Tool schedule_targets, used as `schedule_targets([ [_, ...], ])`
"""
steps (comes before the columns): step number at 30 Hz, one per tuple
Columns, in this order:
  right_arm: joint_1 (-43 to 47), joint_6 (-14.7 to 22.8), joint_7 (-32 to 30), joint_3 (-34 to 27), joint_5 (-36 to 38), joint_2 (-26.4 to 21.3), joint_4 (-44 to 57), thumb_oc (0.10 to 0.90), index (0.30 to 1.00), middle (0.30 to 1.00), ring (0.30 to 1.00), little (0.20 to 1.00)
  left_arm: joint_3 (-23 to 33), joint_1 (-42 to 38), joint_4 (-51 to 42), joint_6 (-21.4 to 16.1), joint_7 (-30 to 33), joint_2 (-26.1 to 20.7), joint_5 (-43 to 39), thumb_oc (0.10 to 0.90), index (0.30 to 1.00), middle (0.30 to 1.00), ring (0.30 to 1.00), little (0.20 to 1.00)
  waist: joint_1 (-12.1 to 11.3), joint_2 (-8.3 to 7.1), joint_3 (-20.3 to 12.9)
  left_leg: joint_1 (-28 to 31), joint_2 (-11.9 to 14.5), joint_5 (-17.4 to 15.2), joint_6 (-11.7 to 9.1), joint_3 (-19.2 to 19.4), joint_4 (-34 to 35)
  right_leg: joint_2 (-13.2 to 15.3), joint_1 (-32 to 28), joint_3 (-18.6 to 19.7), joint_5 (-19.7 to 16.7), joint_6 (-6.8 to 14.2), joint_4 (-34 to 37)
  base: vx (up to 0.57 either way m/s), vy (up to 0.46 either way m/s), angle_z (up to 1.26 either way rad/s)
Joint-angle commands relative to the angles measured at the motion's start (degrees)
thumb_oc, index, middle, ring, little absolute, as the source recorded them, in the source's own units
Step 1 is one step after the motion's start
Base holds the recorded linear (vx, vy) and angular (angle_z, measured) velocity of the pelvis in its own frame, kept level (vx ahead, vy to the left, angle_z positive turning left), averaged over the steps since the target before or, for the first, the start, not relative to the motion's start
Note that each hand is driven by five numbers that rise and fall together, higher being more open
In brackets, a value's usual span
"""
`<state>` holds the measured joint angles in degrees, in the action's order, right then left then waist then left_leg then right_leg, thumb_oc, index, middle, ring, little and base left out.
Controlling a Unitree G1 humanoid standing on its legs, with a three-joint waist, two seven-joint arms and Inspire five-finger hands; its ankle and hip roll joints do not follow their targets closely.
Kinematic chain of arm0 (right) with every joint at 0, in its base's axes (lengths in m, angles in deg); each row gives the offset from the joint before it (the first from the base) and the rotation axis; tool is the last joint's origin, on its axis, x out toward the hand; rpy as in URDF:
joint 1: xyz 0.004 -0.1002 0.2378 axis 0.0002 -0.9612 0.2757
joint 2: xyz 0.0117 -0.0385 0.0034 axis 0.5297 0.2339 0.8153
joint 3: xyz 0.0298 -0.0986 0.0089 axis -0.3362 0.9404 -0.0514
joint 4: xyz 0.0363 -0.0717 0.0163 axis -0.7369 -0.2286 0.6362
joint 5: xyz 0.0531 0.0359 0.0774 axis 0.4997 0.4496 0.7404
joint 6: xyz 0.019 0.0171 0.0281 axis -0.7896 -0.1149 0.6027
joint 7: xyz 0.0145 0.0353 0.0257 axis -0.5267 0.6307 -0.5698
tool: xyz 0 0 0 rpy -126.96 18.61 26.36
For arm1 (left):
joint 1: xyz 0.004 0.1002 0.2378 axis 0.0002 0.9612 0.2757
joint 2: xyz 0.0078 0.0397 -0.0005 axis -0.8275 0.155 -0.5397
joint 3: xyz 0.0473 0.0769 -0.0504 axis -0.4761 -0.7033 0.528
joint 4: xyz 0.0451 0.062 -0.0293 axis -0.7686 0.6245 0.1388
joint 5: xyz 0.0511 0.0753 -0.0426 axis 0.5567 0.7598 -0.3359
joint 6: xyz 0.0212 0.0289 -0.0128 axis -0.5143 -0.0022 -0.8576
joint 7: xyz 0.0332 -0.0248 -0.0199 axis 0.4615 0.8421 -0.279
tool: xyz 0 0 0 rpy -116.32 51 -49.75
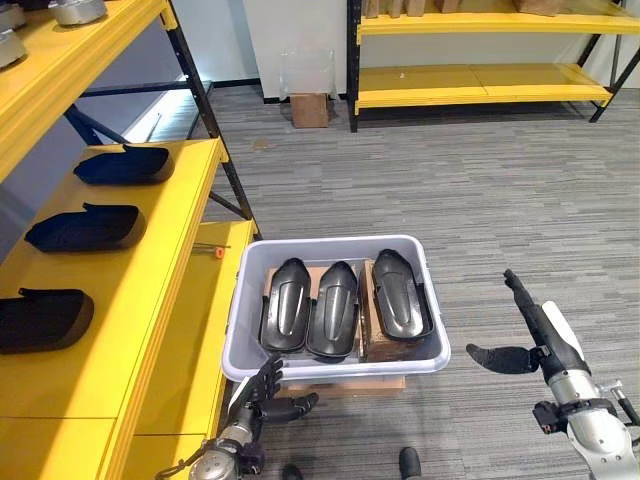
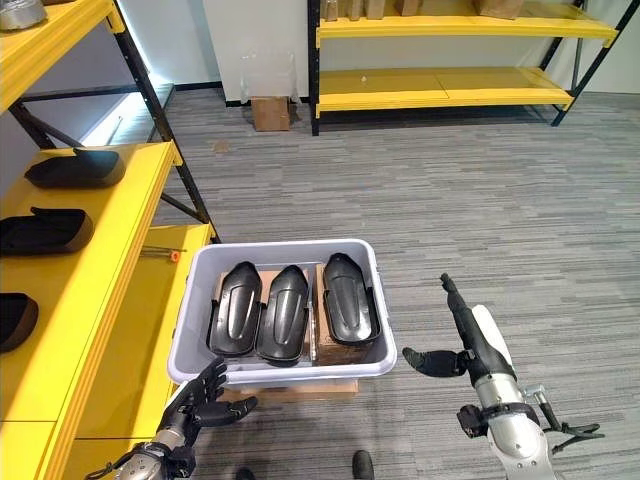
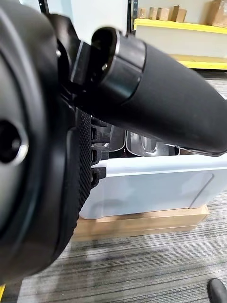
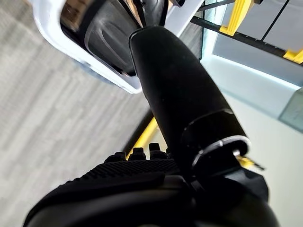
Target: Move parts from the plastic box to the shelf.
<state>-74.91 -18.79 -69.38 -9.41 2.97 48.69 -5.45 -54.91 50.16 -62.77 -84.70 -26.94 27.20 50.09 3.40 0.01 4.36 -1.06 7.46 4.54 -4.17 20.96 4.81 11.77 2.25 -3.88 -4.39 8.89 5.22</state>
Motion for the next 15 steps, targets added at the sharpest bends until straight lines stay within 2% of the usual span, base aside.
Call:
schedule_targets([
  [1, 6.8, 4.7, -2.6, -3.0, -2.5, -2.9, 4.9, 0.900, 1.000, 1.000, 1.000, 1.000, 3.3, -4.9, -4.3, -5.3, -0.9, -0.4, 0.7, 0.900, 1.000, 1.000, 1.000, 1.000, -1.3, -2.16, 0.4, 3.3, 4.7, -0.2, -3.0, -0.4, 0.2, 5.1, -5.8, -4.3, 0.2, 3.7, -0.2, 0.01, -0.022, 0.04],
  [9, 13.5, 2.8, -3.4, 1.4, -3.7, -5.1, 0.9, 0.900, 1.000, 1.000, 1.000, 1.000, 6.1, -6.9, -12.8, -7.2, 1.1, -2.1, -1.9, 0.900, 1.000, 1.000, 1.000, 1.000, -2.9, -2.03, 1.7, 1.9, 4.5, 0.1, -3.4, -1.7, 0.2, 5.4, -6.0, -6.0, 0.9, 3.5, -0.2, 0.00, -0.016, 0.13],
  [15, 16.0, 2.3, -3.7, 1.9, -4.5, -5.6, -0.9, 0.900, 1.000, 1.000, 1.000, 1.000, 8.5, -8.7, -19.2, -9.3, 1.5, -2.6, -4.7, 0.900, 1.000, 1.000, 1.000, 1.000, -3.5, -1.85, 2.5, 0.9, 4.6, 0.4, -3.7, -2.3, 0.2, 5.6, -5.6, -6.5, 1.2, 3.3, -0.2, 0.00, -0.009, 0.05],
])
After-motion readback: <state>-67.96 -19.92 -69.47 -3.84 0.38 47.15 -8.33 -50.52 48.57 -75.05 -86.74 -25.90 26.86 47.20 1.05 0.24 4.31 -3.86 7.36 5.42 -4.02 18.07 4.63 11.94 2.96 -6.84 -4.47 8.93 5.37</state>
